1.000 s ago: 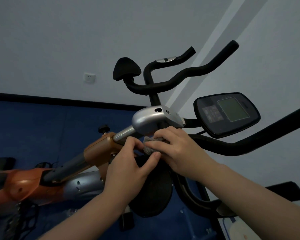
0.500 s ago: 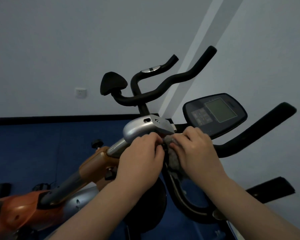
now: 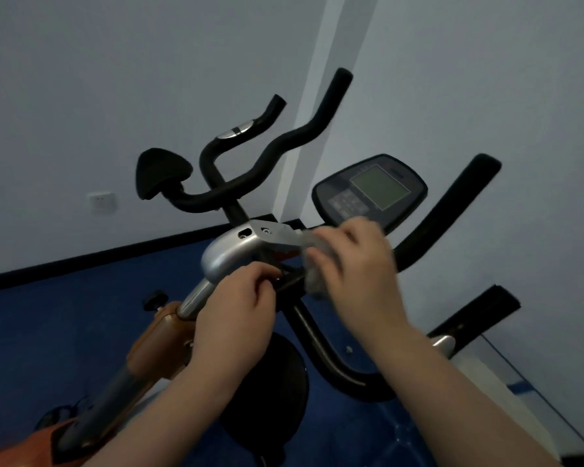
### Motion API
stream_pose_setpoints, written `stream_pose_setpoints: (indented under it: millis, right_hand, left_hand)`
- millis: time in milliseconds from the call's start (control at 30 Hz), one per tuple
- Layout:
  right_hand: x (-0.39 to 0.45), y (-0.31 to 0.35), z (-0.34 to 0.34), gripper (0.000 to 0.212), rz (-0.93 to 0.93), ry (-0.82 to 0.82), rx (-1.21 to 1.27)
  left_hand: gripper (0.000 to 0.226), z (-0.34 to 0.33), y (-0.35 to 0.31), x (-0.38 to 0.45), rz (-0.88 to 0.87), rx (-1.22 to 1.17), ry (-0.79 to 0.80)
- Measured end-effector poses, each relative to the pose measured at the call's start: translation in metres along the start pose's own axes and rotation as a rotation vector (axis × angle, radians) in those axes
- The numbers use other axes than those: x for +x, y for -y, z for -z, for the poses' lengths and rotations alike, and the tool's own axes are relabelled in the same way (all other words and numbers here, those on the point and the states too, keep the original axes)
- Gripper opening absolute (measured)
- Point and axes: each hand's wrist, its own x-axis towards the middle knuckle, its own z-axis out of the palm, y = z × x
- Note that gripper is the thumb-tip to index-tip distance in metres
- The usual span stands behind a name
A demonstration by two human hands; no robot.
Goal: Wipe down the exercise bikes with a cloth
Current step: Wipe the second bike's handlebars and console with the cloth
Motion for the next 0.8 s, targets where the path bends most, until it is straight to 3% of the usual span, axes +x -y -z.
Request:
stream_pose_setpoints:
  millis: [100,167,233,467,800]
  right_hand:
    - [-0.016,0.024,-0.016,0.029,-0.041,0.145,0.037]
    - [-0.029,0.031,-0.023,0.035,-0.19,0.125,0.062]
    - [-0.035,0.036,-0.027,0.038,-0.263,0.096,0.085]
    - [-0.015,0.012,-0.014,0.026,-0.113,0.229,0.138]
    - [-0.012,-0.023,0.007,0.02,-0.183,0.052,0.038]
  left_hand:
    - [0.027,0.005,-0.002,0.001,0.077,-0.178,0.049]
    - [0.025,0.009,-0.005,0.002,0.126,-0.285,0.075]
    - [0.02,0.009,-0.009,0.001,0.122,-0.227,0.109]
    - [0.017,0.005,-0.021,0.009,0.024,-0.126,0.14]
    - [0.035,-0.02,-0.047,0.02,-0.153,-0.048,0.195]
